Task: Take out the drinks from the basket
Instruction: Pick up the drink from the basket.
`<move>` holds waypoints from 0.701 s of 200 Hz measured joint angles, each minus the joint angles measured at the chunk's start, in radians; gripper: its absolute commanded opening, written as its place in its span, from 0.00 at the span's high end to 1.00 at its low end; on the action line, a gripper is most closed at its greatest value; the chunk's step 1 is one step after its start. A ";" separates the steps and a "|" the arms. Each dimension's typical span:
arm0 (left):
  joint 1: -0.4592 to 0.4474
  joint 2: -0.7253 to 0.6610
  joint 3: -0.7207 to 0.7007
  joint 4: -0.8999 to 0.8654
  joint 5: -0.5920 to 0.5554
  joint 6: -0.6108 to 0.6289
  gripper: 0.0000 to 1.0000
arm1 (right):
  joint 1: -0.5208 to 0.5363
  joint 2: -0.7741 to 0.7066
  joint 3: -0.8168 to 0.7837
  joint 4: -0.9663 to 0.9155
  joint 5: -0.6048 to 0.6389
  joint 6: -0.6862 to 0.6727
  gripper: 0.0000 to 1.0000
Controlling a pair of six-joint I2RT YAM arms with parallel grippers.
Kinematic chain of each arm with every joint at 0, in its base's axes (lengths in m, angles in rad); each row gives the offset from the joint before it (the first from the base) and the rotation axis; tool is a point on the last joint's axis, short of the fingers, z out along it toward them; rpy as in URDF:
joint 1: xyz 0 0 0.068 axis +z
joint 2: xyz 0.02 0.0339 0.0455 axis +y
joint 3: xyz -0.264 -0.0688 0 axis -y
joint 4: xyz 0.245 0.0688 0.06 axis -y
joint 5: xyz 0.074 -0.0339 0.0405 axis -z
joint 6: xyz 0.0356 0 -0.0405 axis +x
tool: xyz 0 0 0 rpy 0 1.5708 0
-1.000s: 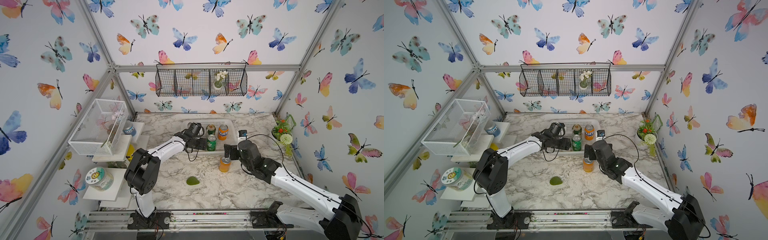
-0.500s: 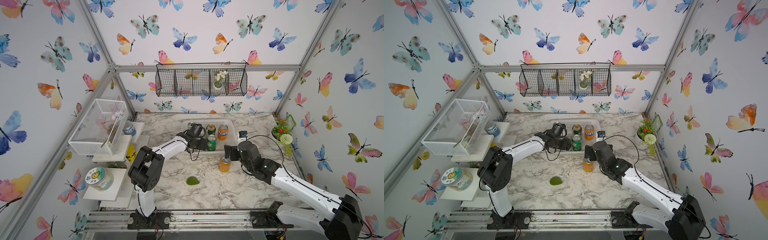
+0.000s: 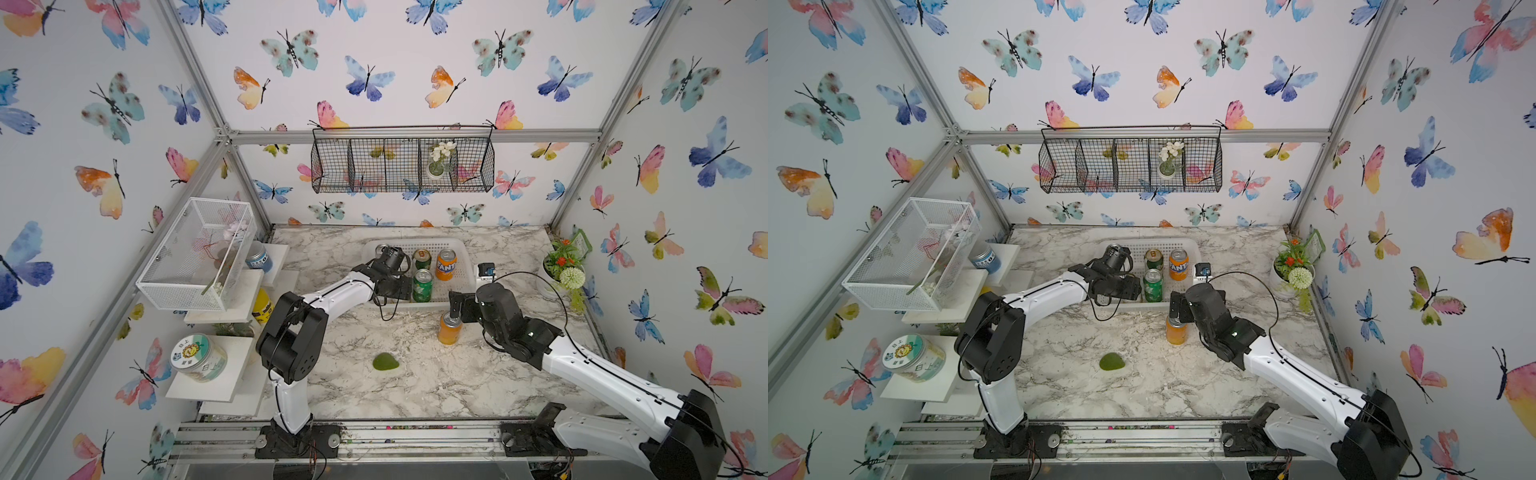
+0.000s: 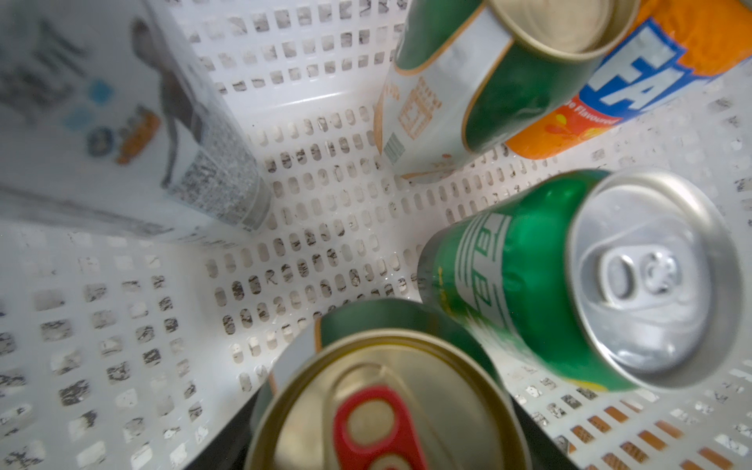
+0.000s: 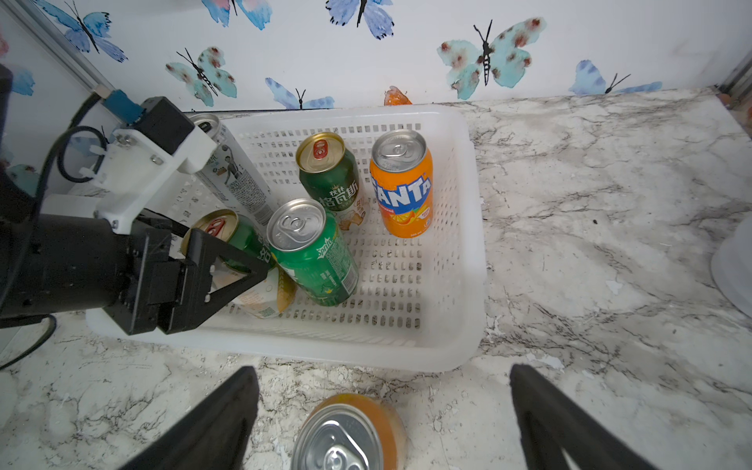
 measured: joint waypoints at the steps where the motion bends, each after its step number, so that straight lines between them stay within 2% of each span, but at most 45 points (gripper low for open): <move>1: 0.000 0.000 0.000 0.000 0.000 0.000 0.36 | 0.000 0.000 0.000 0.000 0.000 0.000 0.01; 56: -0.001 -0.042 0.003 -0.049 0.000 -0.003 0.36 | 0.000 0.000 0.000 0.000 0.003 0.006 0.01; 140: -0.064 -0.161 0.125 -0.150 -0.016 0.014 0.37 | 0.000 0.000 0.000 0.000 0.039 0.006 0.00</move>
